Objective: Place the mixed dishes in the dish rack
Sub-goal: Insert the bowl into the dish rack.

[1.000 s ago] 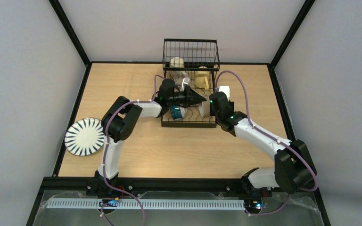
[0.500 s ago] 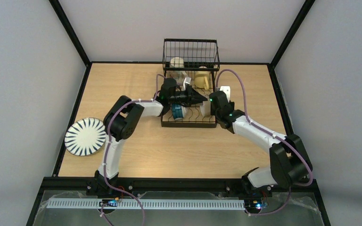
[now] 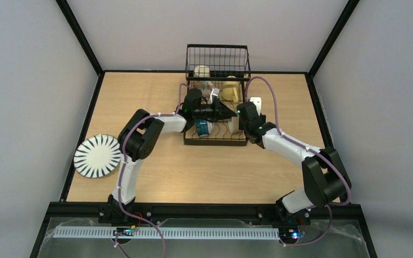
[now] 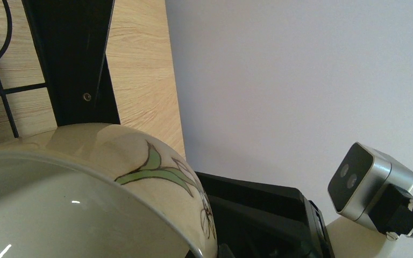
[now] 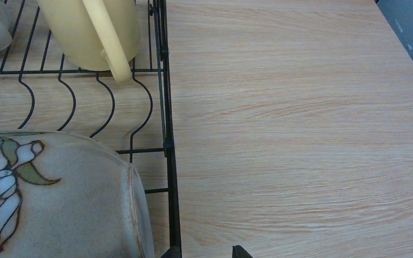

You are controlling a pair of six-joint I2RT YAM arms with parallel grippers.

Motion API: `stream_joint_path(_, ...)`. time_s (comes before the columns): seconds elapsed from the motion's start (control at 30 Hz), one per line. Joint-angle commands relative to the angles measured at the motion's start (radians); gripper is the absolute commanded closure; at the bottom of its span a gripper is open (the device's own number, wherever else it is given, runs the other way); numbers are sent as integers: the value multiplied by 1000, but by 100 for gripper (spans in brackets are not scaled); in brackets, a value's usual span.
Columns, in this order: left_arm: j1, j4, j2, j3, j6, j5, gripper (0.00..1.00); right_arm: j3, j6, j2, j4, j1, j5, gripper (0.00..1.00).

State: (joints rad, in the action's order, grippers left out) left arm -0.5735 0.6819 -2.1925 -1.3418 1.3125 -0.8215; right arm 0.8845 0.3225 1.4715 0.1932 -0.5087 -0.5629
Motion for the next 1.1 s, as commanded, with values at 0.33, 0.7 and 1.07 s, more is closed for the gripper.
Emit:
stream_joint_path(0.33, 26, -109, 15, 31, -100, -7, 98, 43, 46, 75, -19, 8, 22, 46)
stream_joint_path(0.7, 25, -282, 25, 11, -174, 23, 98, 48, 52, 88, -22, 16, 42, 46)
stream_joint_path(1.07, 17, -235, -6, -42, -162, -5, 98, 56, 49, 92, -22, 16, 46, 45)
